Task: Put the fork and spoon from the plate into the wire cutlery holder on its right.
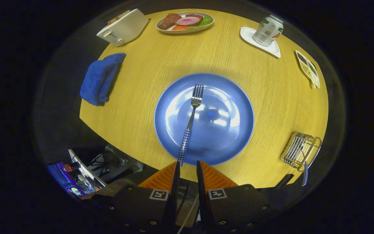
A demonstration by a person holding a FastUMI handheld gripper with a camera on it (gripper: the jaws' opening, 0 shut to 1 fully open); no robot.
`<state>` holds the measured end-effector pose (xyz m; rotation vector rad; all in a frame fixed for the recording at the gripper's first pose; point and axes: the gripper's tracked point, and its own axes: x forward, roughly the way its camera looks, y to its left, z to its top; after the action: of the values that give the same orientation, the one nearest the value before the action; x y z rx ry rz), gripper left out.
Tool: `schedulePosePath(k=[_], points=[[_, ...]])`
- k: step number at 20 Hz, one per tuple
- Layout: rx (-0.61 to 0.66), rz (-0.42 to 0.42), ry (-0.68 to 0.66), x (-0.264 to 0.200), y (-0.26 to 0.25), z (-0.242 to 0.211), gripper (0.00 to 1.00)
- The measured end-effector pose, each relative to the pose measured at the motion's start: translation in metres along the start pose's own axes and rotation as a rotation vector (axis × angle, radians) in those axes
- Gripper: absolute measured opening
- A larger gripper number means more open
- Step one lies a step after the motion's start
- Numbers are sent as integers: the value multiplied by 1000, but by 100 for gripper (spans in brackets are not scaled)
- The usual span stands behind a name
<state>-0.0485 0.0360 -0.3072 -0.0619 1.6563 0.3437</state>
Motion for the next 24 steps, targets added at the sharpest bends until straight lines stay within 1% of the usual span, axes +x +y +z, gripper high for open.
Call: schedulePosePath(k=[9,16,21,24], points=[[16,-17,31,31,6,12,30],[24,-37,72,53,4,12,30],[16,-63,80,64,-1,14,30],[25,-63,89,68,-2,14,30]])
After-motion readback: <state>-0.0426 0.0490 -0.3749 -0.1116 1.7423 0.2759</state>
